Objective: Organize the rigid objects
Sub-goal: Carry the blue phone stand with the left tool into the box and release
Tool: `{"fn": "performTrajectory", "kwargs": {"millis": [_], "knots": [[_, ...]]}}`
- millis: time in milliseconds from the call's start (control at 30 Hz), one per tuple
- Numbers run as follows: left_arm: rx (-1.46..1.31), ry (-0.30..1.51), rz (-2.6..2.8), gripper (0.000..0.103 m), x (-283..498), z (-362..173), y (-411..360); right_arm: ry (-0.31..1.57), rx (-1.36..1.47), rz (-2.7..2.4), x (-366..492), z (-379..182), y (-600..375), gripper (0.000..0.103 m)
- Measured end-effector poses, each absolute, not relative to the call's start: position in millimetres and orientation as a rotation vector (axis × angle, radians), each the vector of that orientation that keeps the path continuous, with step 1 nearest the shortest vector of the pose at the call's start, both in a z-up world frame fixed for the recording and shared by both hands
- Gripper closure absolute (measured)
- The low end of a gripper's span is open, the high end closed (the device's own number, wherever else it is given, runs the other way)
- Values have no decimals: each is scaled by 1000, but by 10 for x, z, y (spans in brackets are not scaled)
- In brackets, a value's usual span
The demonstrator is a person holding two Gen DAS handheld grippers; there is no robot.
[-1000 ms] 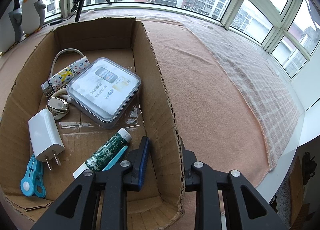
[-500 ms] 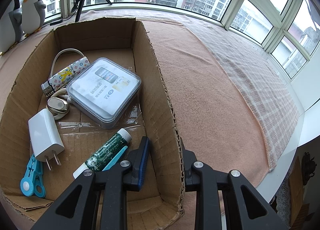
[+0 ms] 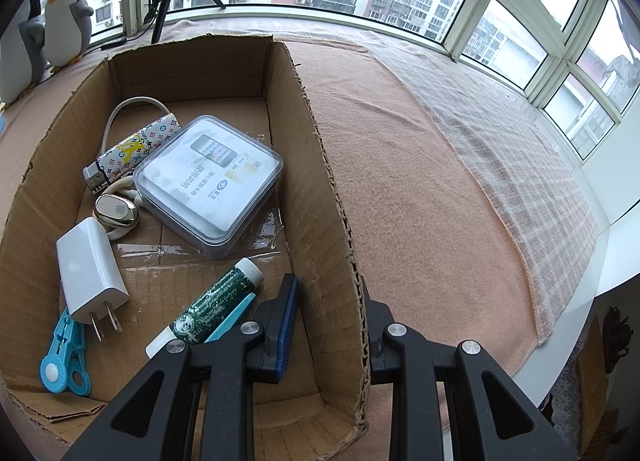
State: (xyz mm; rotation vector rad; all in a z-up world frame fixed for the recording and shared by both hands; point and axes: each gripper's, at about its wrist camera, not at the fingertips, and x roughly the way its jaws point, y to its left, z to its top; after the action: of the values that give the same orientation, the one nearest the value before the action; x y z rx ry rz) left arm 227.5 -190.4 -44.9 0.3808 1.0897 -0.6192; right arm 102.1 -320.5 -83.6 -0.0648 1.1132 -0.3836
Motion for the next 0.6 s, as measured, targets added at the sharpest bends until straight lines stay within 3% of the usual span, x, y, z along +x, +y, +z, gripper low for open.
{"fn": "performTrajectory", "kwargs": {"millis": [600], "knots": [[377, 1046, -677, 63, 2503, -435, -2637, 1107, -77, -383, 1053, -840, -3180, 79]]}}
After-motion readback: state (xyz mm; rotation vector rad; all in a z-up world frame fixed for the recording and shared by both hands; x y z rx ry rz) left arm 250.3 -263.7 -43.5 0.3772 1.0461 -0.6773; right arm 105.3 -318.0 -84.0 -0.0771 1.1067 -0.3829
